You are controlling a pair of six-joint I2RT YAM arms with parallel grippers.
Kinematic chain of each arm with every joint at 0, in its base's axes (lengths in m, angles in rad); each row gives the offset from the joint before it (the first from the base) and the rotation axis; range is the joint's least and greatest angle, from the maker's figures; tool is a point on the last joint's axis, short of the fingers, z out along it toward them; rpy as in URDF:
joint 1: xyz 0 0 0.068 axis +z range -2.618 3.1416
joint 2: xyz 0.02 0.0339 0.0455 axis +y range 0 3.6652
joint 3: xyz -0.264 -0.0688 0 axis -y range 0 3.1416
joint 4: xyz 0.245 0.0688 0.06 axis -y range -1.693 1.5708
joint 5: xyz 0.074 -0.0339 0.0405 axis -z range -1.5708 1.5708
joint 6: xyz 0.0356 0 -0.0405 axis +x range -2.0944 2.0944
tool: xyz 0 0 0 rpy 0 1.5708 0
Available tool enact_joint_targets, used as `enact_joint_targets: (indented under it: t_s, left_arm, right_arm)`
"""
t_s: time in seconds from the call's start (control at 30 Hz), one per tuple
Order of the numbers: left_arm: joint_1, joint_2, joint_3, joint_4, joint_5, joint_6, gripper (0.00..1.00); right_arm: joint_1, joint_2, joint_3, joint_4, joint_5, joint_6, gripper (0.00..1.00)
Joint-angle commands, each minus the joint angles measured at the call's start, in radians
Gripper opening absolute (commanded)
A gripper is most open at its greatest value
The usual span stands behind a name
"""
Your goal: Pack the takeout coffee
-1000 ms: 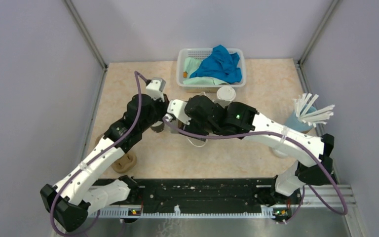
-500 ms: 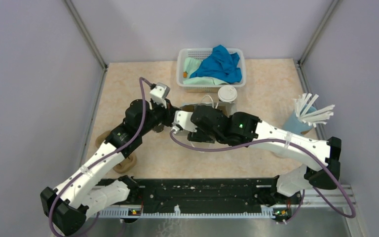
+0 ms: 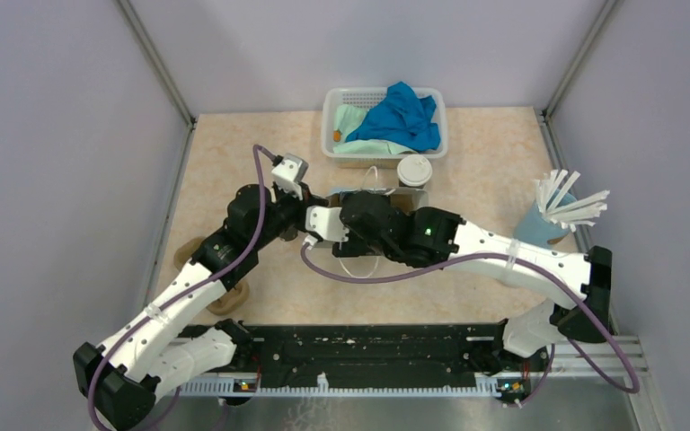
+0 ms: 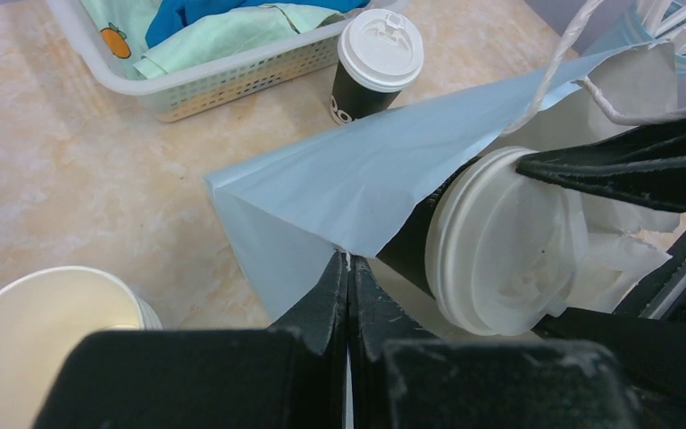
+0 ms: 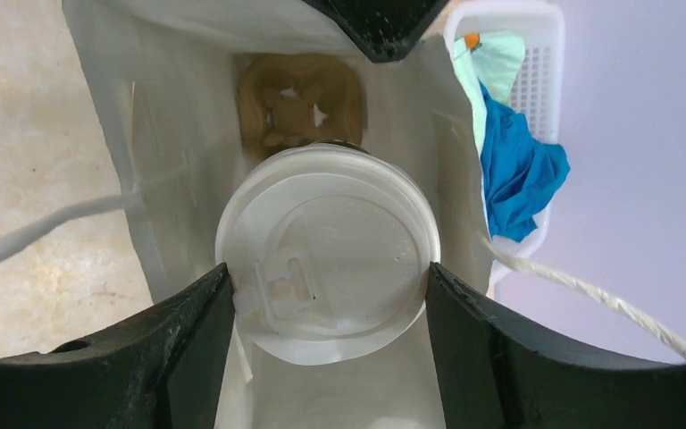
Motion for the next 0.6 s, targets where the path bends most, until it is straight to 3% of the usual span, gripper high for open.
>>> enact_joint_targets:
  t_s: [0.0,0.33,0.57]
  left_arm:
    - [-0.004,-0.003,0.011,0.044,-0.026,-0.011,0.00]
    - [-0.004,-0.028,-0.026,0.097,-0.048,-0.005,0.00]
    - [-0.003,-0.013,-0.030,0.128,-0.044,-0.019,0.00]
  right_arm:
    - [0.006,0.016,-0.036,0.152,-0.003,-0.066,0.64]
    - [-0.074,-0.087,-0.154,0.144,-0.036,-0.077,0.64]
    - [-0.077,-0.046,-0.150,0.142,-0.130,-0.037,0.63]
